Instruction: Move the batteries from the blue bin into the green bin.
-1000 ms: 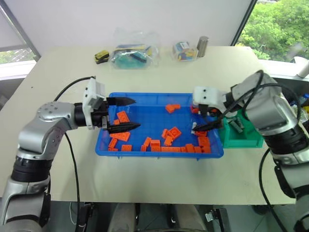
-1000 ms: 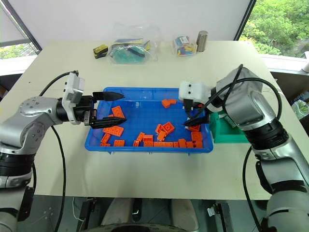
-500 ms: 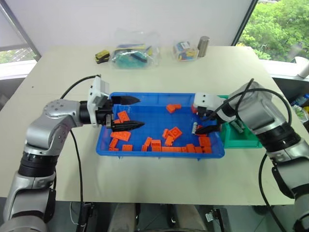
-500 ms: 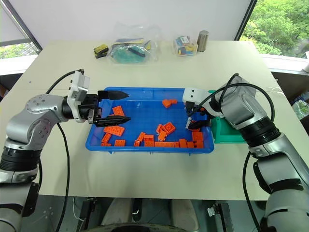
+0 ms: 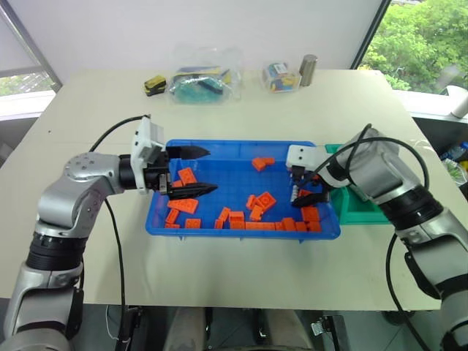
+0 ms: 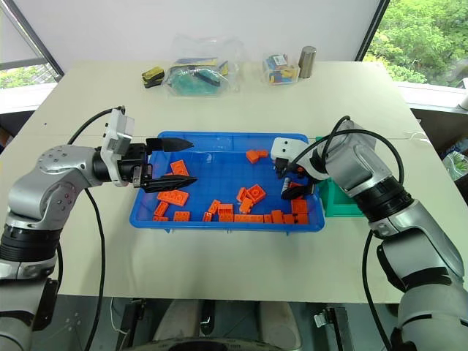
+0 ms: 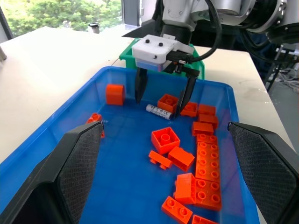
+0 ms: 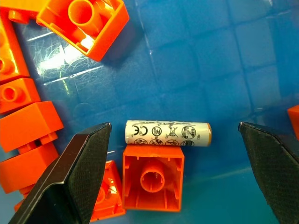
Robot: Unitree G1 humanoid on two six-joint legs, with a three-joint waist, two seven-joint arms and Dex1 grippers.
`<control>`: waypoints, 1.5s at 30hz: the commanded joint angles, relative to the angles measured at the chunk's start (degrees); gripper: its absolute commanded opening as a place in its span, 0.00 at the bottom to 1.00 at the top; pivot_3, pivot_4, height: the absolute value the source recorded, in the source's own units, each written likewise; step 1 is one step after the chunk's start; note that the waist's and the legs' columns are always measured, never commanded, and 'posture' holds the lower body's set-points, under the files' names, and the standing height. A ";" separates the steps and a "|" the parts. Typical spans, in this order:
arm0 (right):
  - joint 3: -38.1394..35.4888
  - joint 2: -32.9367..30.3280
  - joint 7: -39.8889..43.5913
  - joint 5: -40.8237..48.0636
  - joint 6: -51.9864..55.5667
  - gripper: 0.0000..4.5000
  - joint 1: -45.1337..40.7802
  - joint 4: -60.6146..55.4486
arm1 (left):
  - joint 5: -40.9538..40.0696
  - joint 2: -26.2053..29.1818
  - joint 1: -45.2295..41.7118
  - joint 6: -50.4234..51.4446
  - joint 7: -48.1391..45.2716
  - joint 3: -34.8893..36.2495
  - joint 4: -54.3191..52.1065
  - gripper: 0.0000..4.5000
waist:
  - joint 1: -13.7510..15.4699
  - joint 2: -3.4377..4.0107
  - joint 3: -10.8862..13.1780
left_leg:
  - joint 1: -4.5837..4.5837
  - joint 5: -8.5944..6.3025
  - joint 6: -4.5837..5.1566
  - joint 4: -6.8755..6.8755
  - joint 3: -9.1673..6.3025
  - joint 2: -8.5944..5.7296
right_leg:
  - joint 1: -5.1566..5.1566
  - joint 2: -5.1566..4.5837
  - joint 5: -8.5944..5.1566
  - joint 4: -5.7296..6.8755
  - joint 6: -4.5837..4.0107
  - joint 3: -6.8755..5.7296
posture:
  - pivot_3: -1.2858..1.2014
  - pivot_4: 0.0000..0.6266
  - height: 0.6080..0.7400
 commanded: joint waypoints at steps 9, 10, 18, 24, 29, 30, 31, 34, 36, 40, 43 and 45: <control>2.06 0.81 -0.25 -1.00 -0.59 0.94 -1.62 -0.50 | -0.02 0.63 -0.79 -1.08 0.11 1.54 -0.98 1.00 | -0.06 0.00 0.00 | -0.01 0.00 0.00 0.00 -0.01 0.01 | -0.01 0.01 0.00 0.00 0.00 0.00 | 0.52 0.24 1.00; 2.04 0.87 -0.27 -0.96 -0.53 0.89 -1.61 -0.52 | 0.04 0.55 -0.82 -1.13 0.14 1.53 -0.94 1.00 | -0.07 0.00 0.00 | -0.01 0.00 0.00 0.00 -0.01 0.01 | -0.01 0.01 0.00 0.00 0.00 0.00 | 0.52 0.24 1.00; 1.50 0.67 -0.11 -0.45 0.62 0.50 -1.64 -2.28 | 0.39 0.19 -1.24 -1.80 0.01 1.43 0.05 1.00 | -0.06 0.00 0.00 | -0.01 0.00 0.00 0.00 -0.01 0.01 | -0.01 0.01 0.00 0.00 0.00 0.00 | 0.52 0.24 1.00; 0.33 1.64 0.30 1.87 5.03 0.50 -2.78 -6.95 | 0.79 0.16 -1.57 -2.72 -0.69 0.88 1.21 1.00 | -0.13 0.00 0.00 | -0.04 0.00 0.00 -0.01 -0.01 0.01 | -0.05 0.01 0.00 0.01 0.00 0.00 | 0.52 0.24 1.00; -2.15 2.21 -0.98 5.48 9.17 0.50 -2.37 -12.42 | 1.20 0.05 -2.56 -3.22 -1.49 0.22 2.30 1.00 | -0.08 0.00 0.00 | -0.10 0.00 0.00 0.00 -0.02 0.01 | -0.10 0.01 0.00 0.01 0.00 -0.01 | 0.52 0.24 1.00; -2.71 2.29 -1.52 6.25 9.84 0.50 -2.06 -13.48 | 1.31 0.04 -2.70 -3.31 -1.69 0.19 2.48 1.00 | -0.07 0.00 0.00 | -0.11 0.00 0.00 0.01 -0.02 0.01 | -0.11 0.01 0.00 0.01 0.00 -0.01 | 0.52 0.24 1.00; -3.73 2.41 -2.19 7.11 10.31 0.50 -1.74 -14.54 | 1.40 0.00 -2.93 -3.32 -1.81 0.14 2.64 1.00 | -0.02 0.00 0.00 | -0.12 0.00 0.00 0.01 -0.02 0.01 | -0.11 0.01 0.00 0.01 0.00 -0.01 | 0.52 0.24 1.00; -9.28 2.53 -5.04 10.46 14.91 0.50 -2.67 -17.00 | 1.48 0.09 -3.15 -3.14 -2.13 0.15 2.61 1.00 | -0.02 0.00 0.00 | -0.15 0.00 0.00 0.02 -0.03 0.01 | -0.13 0.00 0.00 0.01 0.00 -0.01 | 0.52 0.24 1.00; -12.34 1.86 -6.51 12.55 17.26 0.50 -3.38 -18.08 | 1.43 0.38 -2.81 -3.06 -2.47 0.30 2.32 1.00 | 0.06 0.00 0.00 | -0.17 0.00 0.00 0.02 -0.04 0.01 | -0.15 0.00 0.00 0.02 0.00 -0.01 | 0.52 0.24 1.00; -22.14 -0.64 -12.05 15.48 21.91 0.50 -4.92 -16.95 | 1.22 0.81 -2.61 -2.53 -2.75 0.79 2.01 1.00 | 0.15 0.00 0.00 | -0.18 0.00 0.00 0.02 -0.04 0.00 | -0.16 -0.02 0.00 0.02 0.00 -0.01 | 0.52 0.24 1.00; -26.95 -2.86 -15.69 16.92 24.16 0.50 -4.47 -16.80 | 0.87 1.55 -2.31 -2.08 -3.09 1.50 2.08 1.00 | 0.11 0.00 0.00 | -0.19 0.00 0.00 0.01 -0.03 0.00 | -0.16 -0.04 0.00 0.01 0.00 -0.01 | 0.52 0.24 1.00; -32.60 -4.80 -17.13 19.06 27.76 0.50 -2.12 -16.90 | 0.75 2.36 -2.16 -1.53 -3.30 1.92 2.42 1.00 | 0.08 0.00 0.00 | -0.19 0.00 0.00 -0.01 -0.02 0.00 | -0.18 -0.03 0.00 0.01 0.00 -0.01 | 0.52 0.24 1.00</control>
